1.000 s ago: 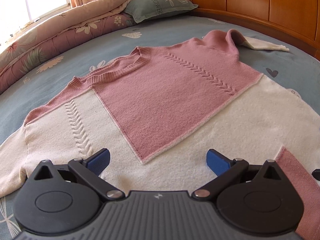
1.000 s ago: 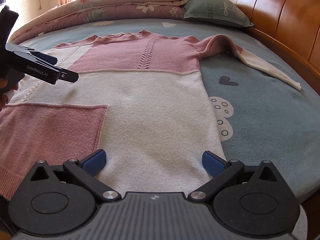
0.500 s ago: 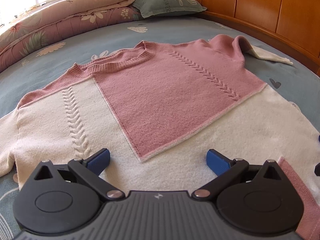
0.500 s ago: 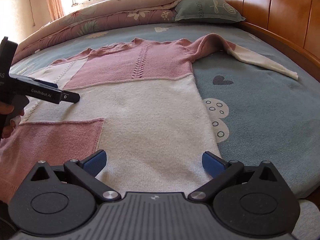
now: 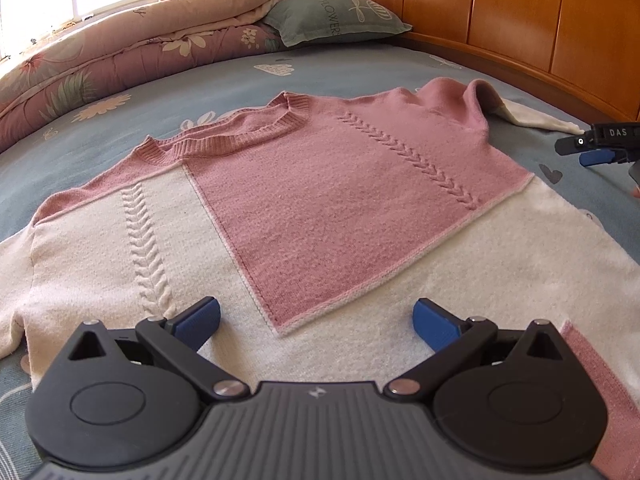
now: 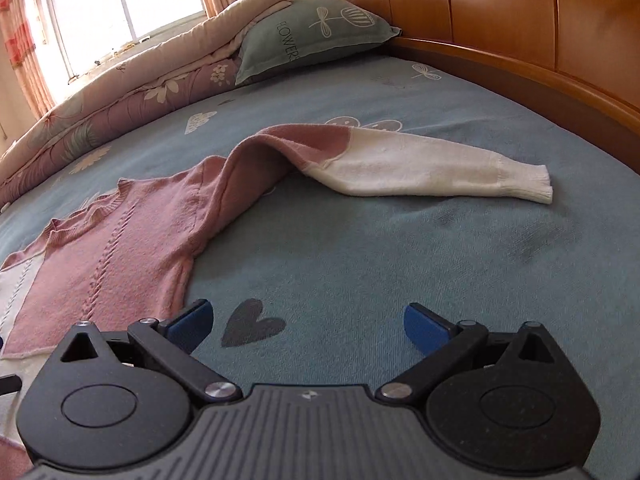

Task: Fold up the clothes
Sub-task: 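Grasp the cream cuff of the other sleeve with the right tool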

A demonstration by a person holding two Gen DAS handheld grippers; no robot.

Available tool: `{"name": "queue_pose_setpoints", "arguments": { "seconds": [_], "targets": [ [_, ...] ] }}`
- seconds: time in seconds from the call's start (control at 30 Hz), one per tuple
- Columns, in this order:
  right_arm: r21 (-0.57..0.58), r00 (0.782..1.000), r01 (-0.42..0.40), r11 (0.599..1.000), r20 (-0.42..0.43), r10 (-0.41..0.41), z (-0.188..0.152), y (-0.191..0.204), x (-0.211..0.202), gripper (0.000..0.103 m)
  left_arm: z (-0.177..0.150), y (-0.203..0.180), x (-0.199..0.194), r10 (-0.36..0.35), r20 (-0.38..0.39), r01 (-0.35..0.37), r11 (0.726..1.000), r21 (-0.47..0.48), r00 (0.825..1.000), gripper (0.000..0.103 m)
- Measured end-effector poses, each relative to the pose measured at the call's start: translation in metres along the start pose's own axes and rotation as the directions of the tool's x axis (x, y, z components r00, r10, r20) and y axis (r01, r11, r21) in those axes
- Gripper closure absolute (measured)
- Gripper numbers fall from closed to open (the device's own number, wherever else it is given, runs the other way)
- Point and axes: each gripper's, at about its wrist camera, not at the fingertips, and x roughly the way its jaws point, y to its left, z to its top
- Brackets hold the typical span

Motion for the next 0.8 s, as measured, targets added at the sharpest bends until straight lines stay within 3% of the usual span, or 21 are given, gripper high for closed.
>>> {"name": "queue_pose_setpoints", "arguments": {
  "seconds": [0.23,0.47,0.8],
  "targets": [
    [0.016,1.000,0.006,1.000,0.028,-0.006,0.040,-0.013,0.052,0.000,-0.001,0.000,0.002,-0.005,0.011,0.005,1.000,0.001,1.000,0.001],
    [-0.102,0.995,0.089,0.991,0.045,-0.085,0.055,-0.007,0.084,0.000,-0.003,0.000,0.003,-0.011,0.021,0.011,1.000,0.006,1.000,0.001],
    [-0.086,0.981,0.186,0.979,0.070,-0.180,0.086,-0.018,0.117,0.000,-0.005,0.001,0.003,-0.020,0.032,0.020,1.000,0.008,0.999,0.000]
  ]
}}
